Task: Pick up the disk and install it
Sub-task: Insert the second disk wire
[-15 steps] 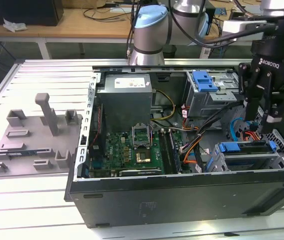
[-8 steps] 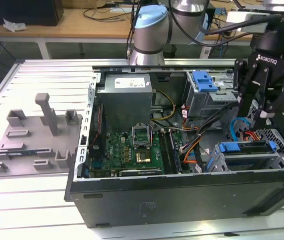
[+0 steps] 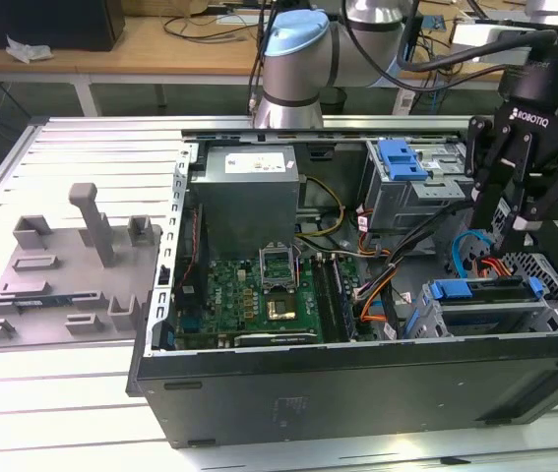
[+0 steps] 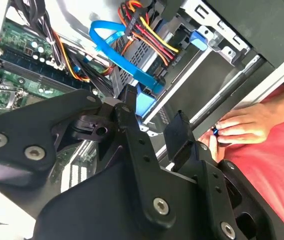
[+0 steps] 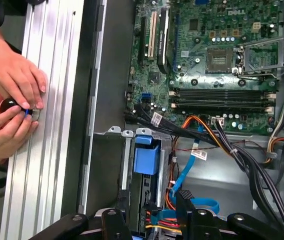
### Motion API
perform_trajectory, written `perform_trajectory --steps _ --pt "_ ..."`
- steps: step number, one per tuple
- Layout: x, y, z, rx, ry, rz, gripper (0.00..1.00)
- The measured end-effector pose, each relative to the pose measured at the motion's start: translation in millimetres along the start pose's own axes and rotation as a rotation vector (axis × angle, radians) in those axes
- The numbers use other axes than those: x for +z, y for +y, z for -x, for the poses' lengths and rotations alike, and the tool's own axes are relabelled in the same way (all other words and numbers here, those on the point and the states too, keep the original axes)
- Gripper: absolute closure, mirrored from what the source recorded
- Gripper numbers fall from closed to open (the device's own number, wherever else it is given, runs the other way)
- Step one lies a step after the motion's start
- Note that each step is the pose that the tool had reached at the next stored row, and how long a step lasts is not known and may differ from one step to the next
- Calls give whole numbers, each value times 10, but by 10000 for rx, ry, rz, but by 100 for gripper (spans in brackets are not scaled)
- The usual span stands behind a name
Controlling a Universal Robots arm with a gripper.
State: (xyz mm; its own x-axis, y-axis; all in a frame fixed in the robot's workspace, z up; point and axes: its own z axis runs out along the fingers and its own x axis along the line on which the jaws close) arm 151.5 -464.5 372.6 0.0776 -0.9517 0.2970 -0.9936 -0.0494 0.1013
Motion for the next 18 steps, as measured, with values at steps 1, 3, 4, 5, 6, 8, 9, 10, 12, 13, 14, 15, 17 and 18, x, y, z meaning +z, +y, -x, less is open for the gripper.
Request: perform_trajectory --steps 1,3,4,5,6,8,9,10,12,13,14,15,17,18 --pt "-4 -11 11 17 -3 8 51" --pt "-16 -32 39 47 -5 27 51" --pt "-23 -44 55 66 -7 38 51" --pt "-27 -55 63 88 -9 50 51" --pt "-31 -70 69 120 -12 66 51" --pt "-36 -97 80 175 -20 91 52" --pt "-39 -112 85 211 -25 104 52" --pt "-42 -129 90 266 -31 122 58" --pt "-48 -164 95 368 -40 154 66" --pt "-51 -191 94 417 -44 174 66" --pt "-52 -205 93 445 -45 186 66" --pt "-53 -219 92 482 -48 199 66" --pt "-53 -239 91 636 -58 251 66" --pt "-51 -239 92 744 -70 285 66"
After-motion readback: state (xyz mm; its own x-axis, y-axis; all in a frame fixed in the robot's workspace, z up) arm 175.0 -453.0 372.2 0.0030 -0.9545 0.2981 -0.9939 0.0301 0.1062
